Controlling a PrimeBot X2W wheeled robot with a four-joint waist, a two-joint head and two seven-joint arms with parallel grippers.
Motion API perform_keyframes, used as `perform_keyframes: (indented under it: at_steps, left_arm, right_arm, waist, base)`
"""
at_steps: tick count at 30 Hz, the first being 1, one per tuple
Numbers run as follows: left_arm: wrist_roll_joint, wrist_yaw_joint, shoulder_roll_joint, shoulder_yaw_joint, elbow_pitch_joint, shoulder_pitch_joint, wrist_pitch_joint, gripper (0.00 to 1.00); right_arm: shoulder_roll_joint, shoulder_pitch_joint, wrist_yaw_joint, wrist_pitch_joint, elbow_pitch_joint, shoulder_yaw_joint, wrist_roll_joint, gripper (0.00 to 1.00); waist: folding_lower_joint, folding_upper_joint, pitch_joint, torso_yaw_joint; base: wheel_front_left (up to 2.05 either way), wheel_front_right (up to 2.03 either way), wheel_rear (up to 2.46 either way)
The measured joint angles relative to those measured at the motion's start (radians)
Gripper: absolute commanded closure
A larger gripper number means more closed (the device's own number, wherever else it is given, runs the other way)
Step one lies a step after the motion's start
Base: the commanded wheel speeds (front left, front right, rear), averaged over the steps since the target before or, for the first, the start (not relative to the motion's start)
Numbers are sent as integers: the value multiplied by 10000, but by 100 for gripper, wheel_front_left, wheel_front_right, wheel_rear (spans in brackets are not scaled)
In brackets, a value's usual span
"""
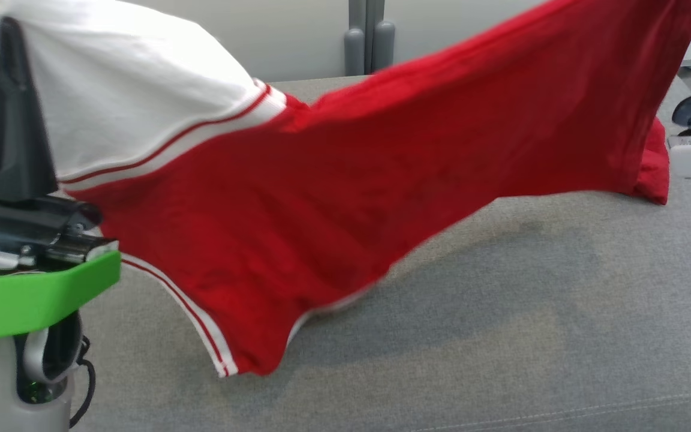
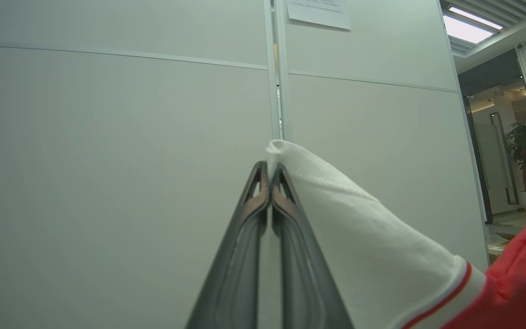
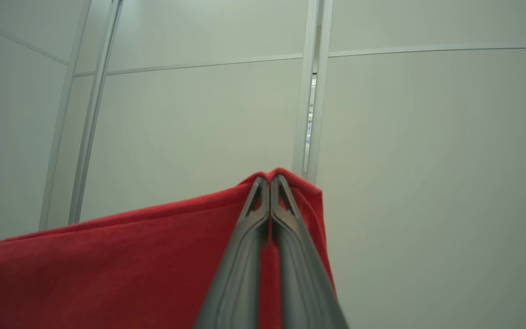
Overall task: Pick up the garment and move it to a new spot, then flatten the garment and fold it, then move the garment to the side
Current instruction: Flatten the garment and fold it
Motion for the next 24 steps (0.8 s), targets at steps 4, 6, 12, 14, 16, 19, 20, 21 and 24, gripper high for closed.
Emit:
perform_keyframes:
  at_steps: [4,6,12,14,16,19,20,21,24]
  left_arm:
    - [-330,-81,-81,-460,897,-1,872,100]
    - [-431,-98,-65,-644,1515,-23,1340,100]
    - [-640,-35,-81,-727,4753,-1475,2500,100]
    - [-502,148,-111,-545,5398,-2545,2429,100]
    - [-458,274,-399,-268,5225,-4041,2159,100]
    - [-497,328,-660,-119,4475,-6082,1929,100]
    - [-527,316,-667,-48,4458,-6320,1820,100]
    - [-593,244,-648,2,4489,-6334,1801,100]
    - [-675,12,-433,-148,4832,-5627,1868,100]
  right_arm:
    - [174,443,35,242,332,414,746,100]
    - [347,409,169,669,790,738,1103,100]
    - [1039,-1672,447,2238,4119,1950,899,100]
    - [1118,-2936,140,2251,4773,1812,44,100]
    - [1452,-4289,-364,1835,4719,955,-73,100]
    - [1383,-5909,-518,1542,4431,554,-268,100]
    - [1381,-5972,-499,1411,4487,562,-261,100]
    - [1379,-5876,-460,1375,4640,658,-261,100]
    - [1567,-4943,-180,1417,5133,1175,-100,100]
  waist:
    - [0,0,-58,-230]
    - [0,0,40,-267]
    - [0,0,538,-256]
    - [3,0,607,-213]
    - [2,0,602,-142]
    - [1,0,606,46]
    - [1,0,623,106]
    - [0,0,646,163]
    - [1,0,787,266]
  base:
    - [0,0,0]
    - [0,0,0]
    - [0,0,0]
    - [0,0,0]
    - [0,0,0]
    - [0,0,0]
    - [0,0,0]
    - [0,0,0]
    - [0,0,0]
